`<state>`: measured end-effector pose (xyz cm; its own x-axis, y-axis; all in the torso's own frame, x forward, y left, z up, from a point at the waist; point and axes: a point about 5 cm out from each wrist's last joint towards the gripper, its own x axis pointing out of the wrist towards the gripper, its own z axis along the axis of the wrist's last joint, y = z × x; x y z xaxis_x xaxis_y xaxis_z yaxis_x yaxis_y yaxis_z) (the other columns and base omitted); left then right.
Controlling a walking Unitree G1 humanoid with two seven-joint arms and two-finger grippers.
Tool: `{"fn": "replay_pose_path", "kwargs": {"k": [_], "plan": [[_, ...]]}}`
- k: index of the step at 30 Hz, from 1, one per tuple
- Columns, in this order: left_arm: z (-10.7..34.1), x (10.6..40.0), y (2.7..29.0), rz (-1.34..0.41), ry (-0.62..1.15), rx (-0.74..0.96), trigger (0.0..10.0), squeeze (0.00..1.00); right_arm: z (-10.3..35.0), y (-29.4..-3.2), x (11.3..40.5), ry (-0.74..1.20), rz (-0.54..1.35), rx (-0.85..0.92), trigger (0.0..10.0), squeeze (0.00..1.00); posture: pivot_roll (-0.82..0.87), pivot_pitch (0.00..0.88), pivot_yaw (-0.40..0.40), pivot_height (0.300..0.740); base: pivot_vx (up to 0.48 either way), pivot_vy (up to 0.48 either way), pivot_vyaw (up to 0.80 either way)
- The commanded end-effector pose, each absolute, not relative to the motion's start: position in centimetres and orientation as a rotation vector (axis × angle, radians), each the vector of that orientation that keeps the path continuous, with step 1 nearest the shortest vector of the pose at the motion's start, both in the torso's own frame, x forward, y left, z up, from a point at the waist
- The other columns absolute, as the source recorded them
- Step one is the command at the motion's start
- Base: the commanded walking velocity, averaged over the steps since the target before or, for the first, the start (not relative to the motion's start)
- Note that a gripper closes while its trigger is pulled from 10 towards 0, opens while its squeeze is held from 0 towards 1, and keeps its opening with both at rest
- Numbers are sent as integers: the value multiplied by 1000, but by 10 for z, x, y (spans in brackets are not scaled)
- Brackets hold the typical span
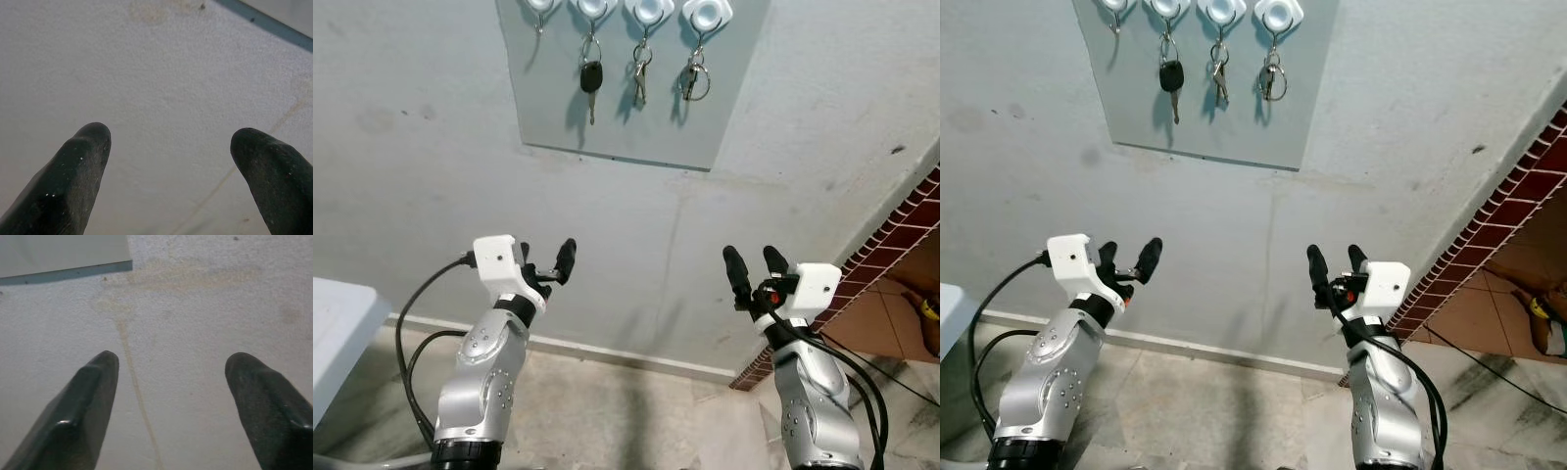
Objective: Hang keys on a hook
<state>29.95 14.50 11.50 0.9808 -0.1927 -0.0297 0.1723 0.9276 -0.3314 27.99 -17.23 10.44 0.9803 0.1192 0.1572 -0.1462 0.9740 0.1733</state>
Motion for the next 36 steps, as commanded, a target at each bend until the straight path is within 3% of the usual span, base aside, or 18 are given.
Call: {"fn": "replay_pose_path", "kwargs": {"k": [1,8,9,10,23,36], "plan": [[112,299,146,-189,69,-336,10000,0,106,-170,278,-146,117,170,10000,1000,28,52,3,732,0,0,0],[114,300,146,-202,50,-348,10000,0,103,-173,272,-121,60,160,10000,1000,27,42,14,732,0,0,0],[115,300,147,-206,40,-352,10000,0,102,-175,270,-117,50,161,10000,98,24,36,18,732,0,0,0],[115,300,148,-207,35,-343,10000,0,101,-177,267,-110,35,158,10000,0,22,34,19,732,0,0,0],[114,287,154,-203,-47,-273,10000,0,96,-178,254,-79,26,4,10000,0,-5,13,-5,732,0,0,0],[97,270,151,-233,3,-171,10000,0,89,-179,252,-43,54,-82,10000,0,-2,17,-3,732,0,0,169]]}}
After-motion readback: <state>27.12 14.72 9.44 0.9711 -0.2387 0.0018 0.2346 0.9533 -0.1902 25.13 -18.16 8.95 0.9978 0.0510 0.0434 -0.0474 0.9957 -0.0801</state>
